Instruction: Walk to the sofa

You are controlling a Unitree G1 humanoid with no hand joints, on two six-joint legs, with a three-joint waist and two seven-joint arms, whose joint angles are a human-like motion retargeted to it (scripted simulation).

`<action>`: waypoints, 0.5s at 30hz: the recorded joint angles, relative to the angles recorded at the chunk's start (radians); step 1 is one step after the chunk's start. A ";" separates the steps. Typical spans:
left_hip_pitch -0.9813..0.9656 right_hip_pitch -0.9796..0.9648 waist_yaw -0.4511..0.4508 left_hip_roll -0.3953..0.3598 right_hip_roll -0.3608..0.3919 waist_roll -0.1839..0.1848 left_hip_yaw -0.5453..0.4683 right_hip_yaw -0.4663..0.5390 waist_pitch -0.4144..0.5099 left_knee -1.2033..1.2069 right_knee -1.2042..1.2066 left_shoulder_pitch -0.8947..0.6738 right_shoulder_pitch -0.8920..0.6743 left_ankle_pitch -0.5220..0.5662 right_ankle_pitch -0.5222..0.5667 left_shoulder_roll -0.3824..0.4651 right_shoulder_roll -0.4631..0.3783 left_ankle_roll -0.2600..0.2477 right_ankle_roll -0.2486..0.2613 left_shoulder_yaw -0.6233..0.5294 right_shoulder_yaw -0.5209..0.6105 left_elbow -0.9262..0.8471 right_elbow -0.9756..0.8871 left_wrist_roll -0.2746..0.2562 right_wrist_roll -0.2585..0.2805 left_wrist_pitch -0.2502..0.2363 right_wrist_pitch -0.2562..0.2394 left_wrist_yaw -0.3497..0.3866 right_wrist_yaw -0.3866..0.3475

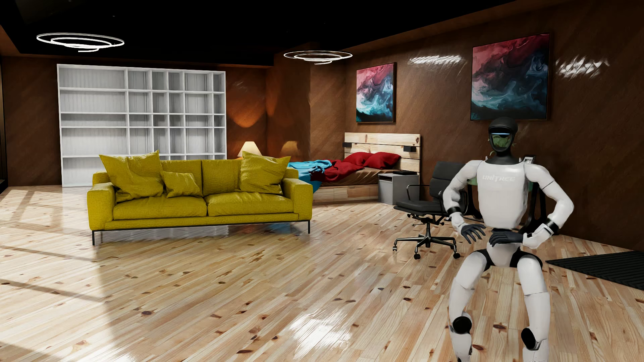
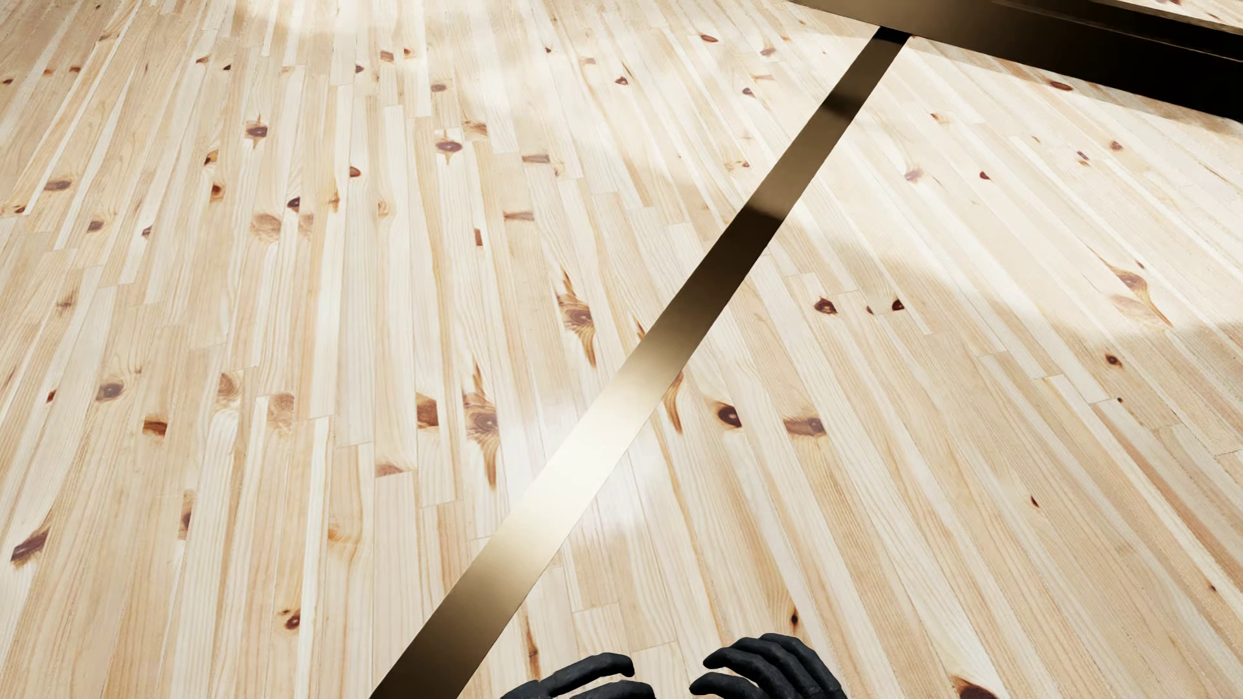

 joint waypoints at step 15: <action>-0.238 -0.077 -0.028 0.103 0.601 0.198 -0.807 0.583 0.004 0.416 -0.058 0.167 -0.015 -0.164 -0.115 0.023 0.005 -0.031 -0.207 0.139 0.035 0.046 -0.052 0.061 -0.023 0.088 -0.005 0.056 0.000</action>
